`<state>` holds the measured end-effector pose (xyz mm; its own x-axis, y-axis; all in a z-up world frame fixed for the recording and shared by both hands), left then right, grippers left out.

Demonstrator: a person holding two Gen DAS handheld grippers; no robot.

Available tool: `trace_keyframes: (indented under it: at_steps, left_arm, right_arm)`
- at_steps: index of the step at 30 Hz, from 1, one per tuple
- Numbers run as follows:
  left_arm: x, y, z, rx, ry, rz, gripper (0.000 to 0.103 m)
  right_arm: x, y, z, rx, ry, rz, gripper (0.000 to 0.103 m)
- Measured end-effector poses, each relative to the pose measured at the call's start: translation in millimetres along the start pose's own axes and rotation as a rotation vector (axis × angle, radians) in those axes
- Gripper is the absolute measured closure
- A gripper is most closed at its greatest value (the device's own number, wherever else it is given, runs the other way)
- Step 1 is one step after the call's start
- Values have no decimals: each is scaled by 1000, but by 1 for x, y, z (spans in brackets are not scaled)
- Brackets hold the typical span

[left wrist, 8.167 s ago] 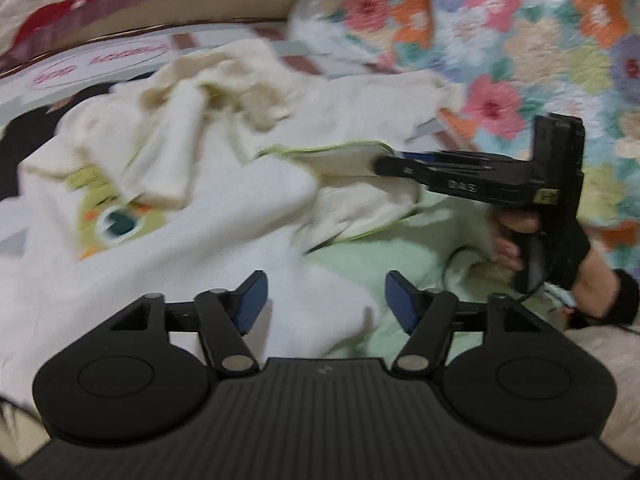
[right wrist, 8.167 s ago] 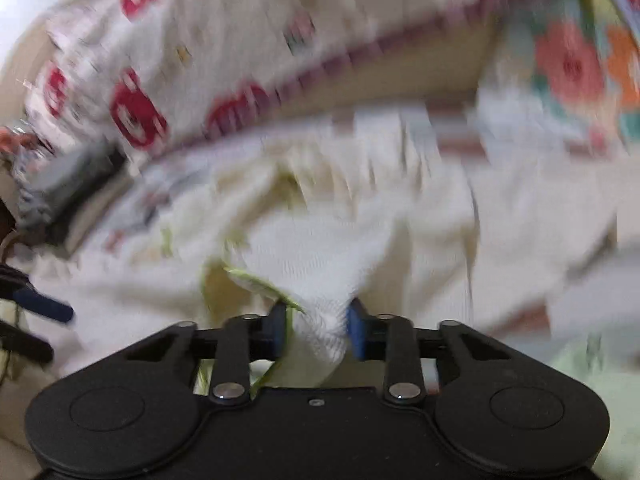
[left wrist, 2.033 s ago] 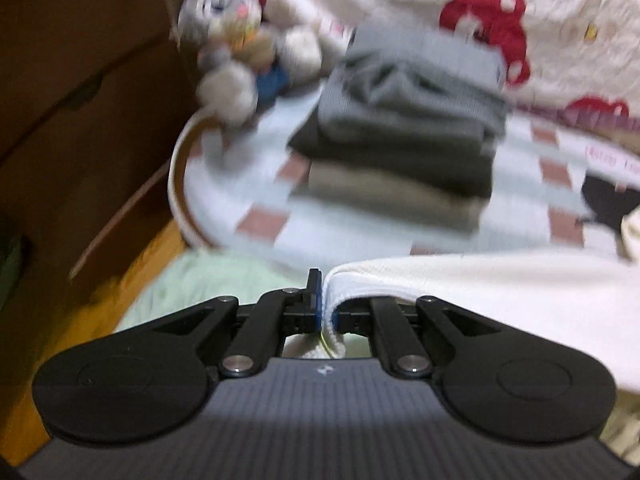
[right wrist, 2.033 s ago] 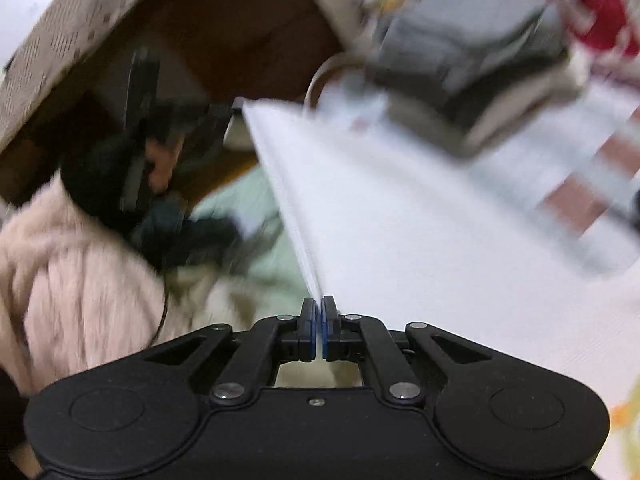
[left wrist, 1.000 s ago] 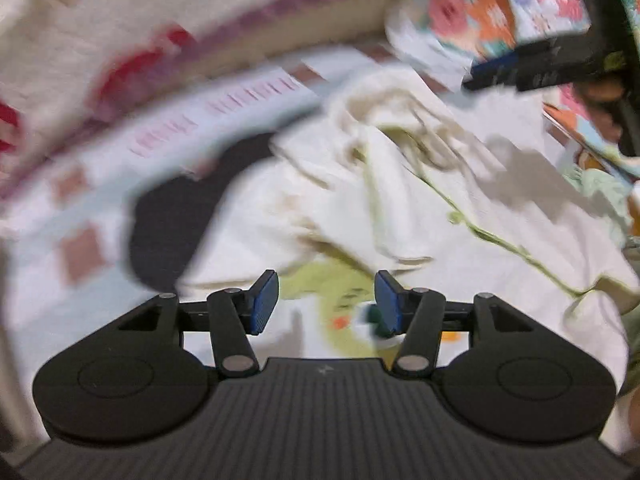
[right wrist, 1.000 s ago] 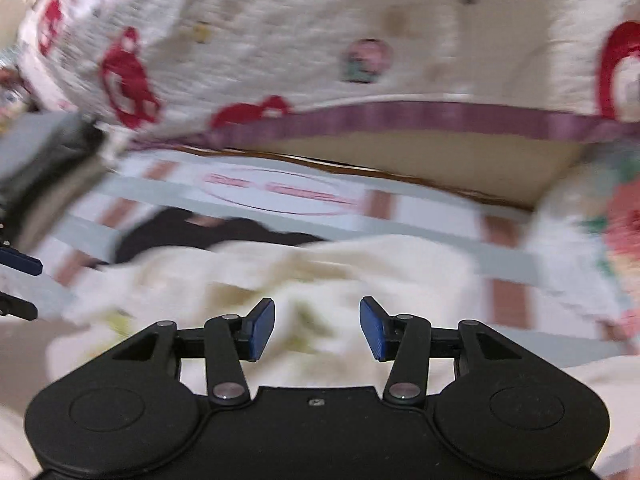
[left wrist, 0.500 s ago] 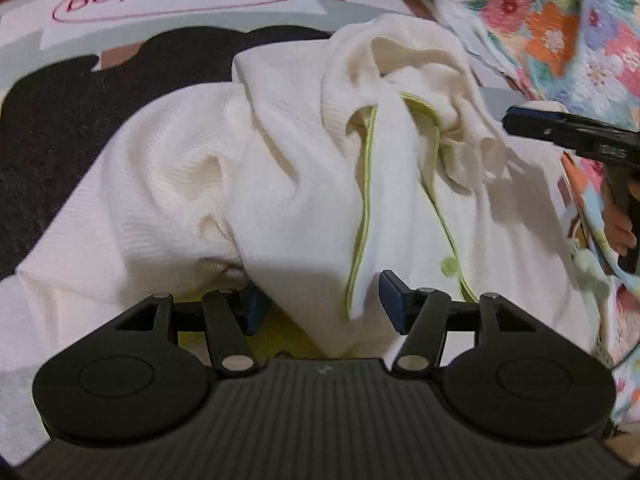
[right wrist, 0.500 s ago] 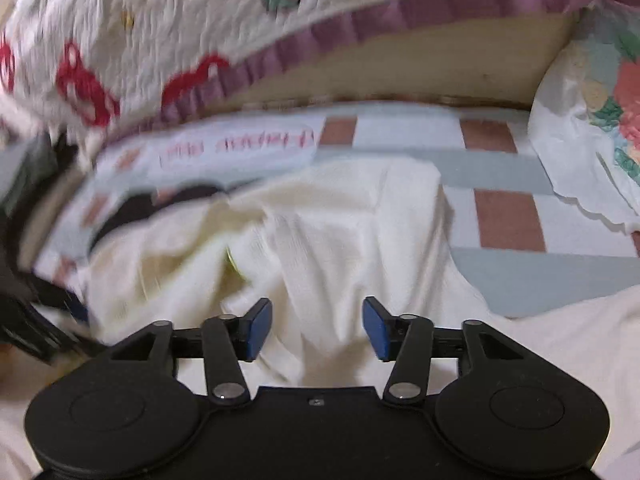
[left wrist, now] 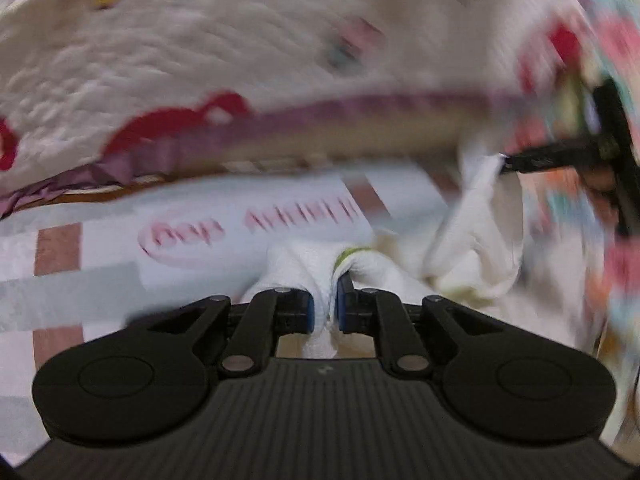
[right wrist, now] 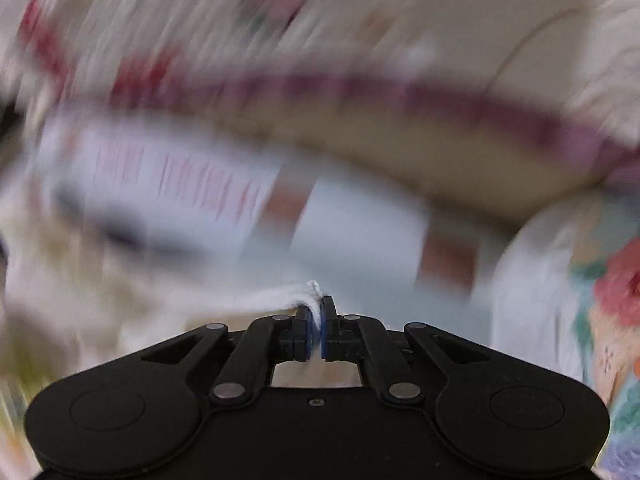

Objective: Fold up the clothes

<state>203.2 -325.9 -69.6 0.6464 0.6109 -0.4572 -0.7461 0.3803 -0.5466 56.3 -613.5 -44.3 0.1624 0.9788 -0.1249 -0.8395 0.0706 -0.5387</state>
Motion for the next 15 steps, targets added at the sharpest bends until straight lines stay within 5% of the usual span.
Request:
trace_keyframes:
  at_steps: [3, 4, 5, 6, 8, 11, 15]
  left_arm:
    - [31, -31, -32, -70, -79, 77, 83]
    - [42, -36, -42, -115, -116, 104, 77]
    - [49, -36, -46, -147, -126, 127, 72]
    - [55, -34, -48, -171, -122, 156, 70]
    - [60, -20, -46, -183, -82, 204, 58]
    - [58, 6, -43, -163, -75, 150, 54]
    - [61, 31, -47, -117, -195, -20, 49]
  right_arm:
    - [-25, -63, 14, -267, -33, -204, 80]
    - [-25, -77, 19, -354, -61, -244, 67]
    - [-25, -85, 23, -427, -80, -285, 40]
    - [-23, -87, 24, -474, -93, -309, 34]
    - [-18, -80, 19, -493, -92, -322, 34]
    - [-10, -45, -4, -347, -43, -305, 34]
    - [-6, 1, -32, -182, 23, -222, 34]
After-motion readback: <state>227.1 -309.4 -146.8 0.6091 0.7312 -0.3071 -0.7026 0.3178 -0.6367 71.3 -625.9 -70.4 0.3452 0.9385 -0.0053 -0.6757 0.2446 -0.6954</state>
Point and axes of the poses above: each gripper's, at about its wrist camera, not at the fingertips, and z roughly against the way its jaws point, x to its left, y to its underside, the point moved 7 cm from there along -z, roughly the way its jaws point, and after that the axes turned 13 degrees about z, right-handed, at the moved point
